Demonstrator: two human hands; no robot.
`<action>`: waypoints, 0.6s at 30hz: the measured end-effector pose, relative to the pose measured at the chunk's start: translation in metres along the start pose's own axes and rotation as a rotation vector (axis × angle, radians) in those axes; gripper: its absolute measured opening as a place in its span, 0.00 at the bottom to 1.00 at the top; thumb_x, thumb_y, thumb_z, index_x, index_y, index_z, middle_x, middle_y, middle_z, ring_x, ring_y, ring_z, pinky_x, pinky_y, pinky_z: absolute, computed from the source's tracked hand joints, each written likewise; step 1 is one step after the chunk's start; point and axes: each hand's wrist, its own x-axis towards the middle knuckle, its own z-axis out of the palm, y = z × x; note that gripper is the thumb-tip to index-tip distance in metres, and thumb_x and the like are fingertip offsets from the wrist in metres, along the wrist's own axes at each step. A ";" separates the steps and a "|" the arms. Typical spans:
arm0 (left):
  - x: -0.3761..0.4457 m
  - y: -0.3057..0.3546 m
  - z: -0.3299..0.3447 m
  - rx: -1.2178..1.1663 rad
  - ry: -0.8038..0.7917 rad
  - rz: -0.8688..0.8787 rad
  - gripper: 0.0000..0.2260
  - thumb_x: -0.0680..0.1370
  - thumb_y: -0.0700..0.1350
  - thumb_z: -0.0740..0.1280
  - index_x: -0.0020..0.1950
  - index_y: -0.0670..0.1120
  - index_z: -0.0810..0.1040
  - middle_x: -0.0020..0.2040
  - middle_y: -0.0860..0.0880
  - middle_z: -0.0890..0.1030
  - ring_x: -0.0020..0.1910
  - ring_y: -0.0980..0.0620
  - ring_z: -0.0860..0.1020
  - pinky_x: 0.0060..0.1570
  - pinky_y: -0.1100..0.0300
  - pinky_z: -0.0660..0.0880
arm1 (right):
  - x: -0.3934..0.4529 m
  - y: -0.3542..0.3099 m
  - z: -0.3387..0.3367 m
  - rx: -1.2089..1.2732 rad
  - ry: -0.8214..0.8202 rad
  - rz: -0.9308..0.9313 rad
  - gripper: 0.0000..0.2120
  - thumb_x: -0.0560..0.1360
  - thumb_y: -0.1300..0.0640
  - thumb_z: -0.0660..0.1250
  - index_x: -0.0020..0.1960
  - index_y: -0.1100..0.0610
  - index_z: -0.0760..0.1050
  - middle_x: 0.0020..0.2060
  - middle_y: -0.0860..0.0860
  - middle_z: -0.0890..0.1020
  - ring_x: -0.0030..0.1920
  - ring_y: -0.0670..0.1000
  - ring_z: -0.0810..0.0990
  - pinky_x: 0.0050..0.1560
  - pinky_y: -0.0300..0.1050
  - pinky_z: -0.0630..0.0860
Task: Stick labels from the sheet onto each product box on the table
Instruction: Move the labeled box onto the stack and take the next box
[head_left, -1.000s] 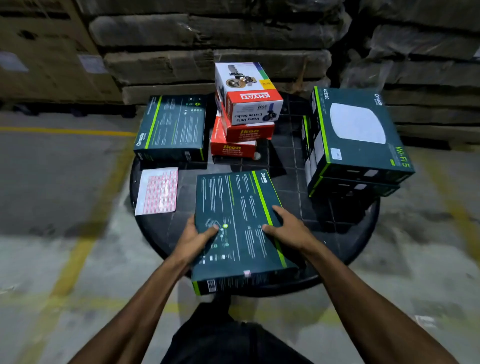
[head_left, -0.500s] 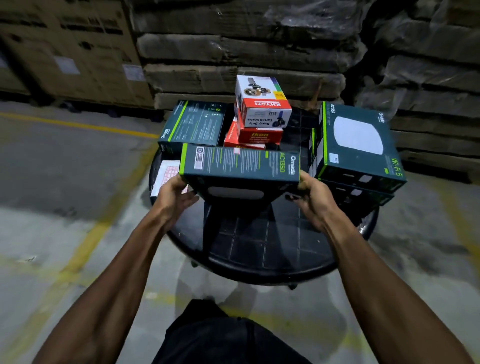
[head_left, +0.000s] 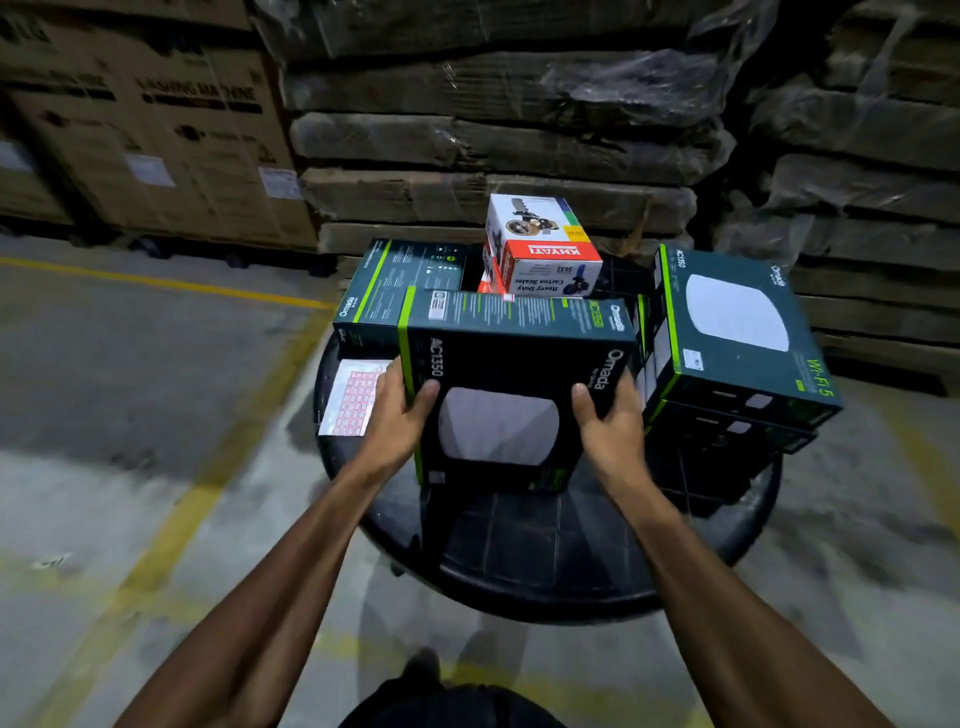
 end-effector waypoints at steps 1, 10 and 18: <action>0.006 0.001 0.000 0.026 0.017 -0.018 0.24 0.76 0.61 0.61 0.66 0.48 0.70 0.60 0.45 0.74 0.61 0.46 0.72 0.58 0.56 0.68 | 0.002 -0.005 0.001 -0.023 0.026 0.000 0.29 0.76 0.42 0.65 0.74 0.49 0.63 0.63 0.49 0.71 0.62 0.49 0.71 0.65 0.44 0.67; 0.031 -0.015 0.012 0.144 0.055 -0.211 0.17 0.81 0.57 0.60 0.61 0.46 0.72 0.56 0.44 0.73 0.50 0.48 0.72 0.49 0.57 0.65 | 0.020 0.009 0.023 -0.155 0.085 0.137 0.22 0.80 0.46 0.61 0.71 0.51 0.67 0.60 0.55 0.71 0.58 0.54 0.73 0.54 0.41 0.65; 0.067 -0.042 0.023 0.165 0.005 -0.346 0.19 0.82 0.56 0.58 0.65 0.43 0.70 0.61 0.42 0.73 0.60 0.43 0.72 0.53 0.57 0.66 | 0.047 0.018 0.053 -0.190 0.007 0.248 0.28 0.78 0.57 0.63 0.76 0.50 0.60 0.57 0.51 0.64 0.53 0.50 0.69 0.54 0.38 0.64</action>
